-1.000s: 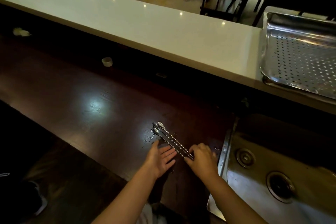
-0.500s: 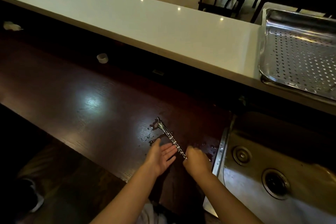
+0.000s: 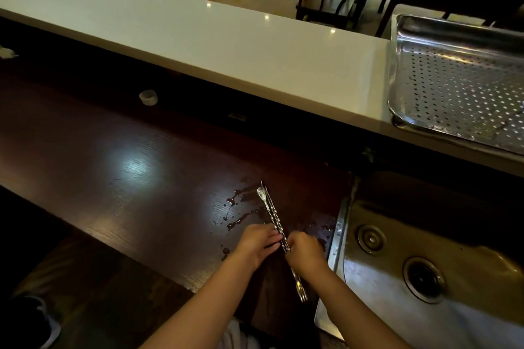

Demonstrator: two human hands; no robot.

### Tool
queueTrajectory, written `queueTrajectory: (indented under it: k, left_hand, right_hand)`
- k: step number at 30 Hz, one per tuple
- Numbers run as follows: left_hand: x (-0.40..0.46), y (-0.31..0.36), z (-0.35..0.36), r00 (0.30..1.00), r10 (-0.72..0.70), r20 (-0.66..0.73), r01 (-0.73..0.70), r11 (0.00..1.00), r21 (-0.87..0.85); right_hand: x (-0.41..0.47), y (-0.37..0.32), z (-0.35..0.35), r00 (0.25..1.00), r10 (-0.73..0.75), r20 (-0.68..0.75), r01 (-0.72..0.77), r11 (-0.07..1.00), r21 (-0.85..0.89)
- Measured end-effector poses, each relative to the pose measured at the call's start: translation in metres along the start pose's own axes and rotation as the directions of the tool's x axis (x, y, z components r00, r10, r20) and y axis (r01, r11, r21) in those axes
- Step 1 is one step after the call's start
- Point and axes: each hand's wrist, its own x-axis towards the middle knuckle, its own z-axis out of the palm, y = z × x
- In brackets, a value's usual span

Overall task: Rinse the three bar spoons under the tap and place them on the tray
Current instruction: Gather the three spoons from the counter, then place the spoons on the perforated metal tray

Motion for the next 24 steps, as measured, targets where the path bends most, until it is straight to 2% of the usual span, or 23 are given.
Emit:
queueTrajectory:
  k: [5, 9, 12, 14, 19, 24]
  left_hand:
    - [0.004, 0.002, 0.005, 1.000, 0.003, -0.005, -0.002, 0.992, 0.126]
    - [0.007, 0.006, 0.003, 0.997, 0.076, 0.034, -0.081, 0.983, 0.165]
    - [0.002, 0.022, 0.009, 0.980, 0.151, 0.127, -0.163, 0.982, 0.091]
    - [-0.008, 0.039, 0.016, 0.956, 0.226, 0.184, -0.248, 0.963, 0.104]
    - [-0.044, 0.091, 0.039, 0.833, 0.414, 0.366, -0.501, 0.846, 0.184]
    - [-0.090, 0.138, 0.072, 0.656, 0.582, 0.481, -0.733, 0.643, 0.221]
  right_hand:
    - [-0.005, 0.003, -0.009, 0.999, -0.001, 0.040, -0.006, 0.984, 0.177]
    - [-0.009, 0.000, -0.024, 0.999, -0.022, 0.033, 0.010, 0.946, 0.323]
    - [-0.015, -0.005, -0.039, 0.996, -0.078, -0.050, 0.092, 0.909, 0.407]
    - [-0.018, -0.010, -0.051, 0.984, -0.099, -0.146, 0.153, 0.890, 0.429]
    - [-0.026, -0.032, -0.095, 0.906, -0.127, -0.403, 0.303, 0.860, 0.410]
    - [-0.041, -0.050, -0.145, 0.777, -0.168, -0.607, 0.419, 0.857, 0.300]
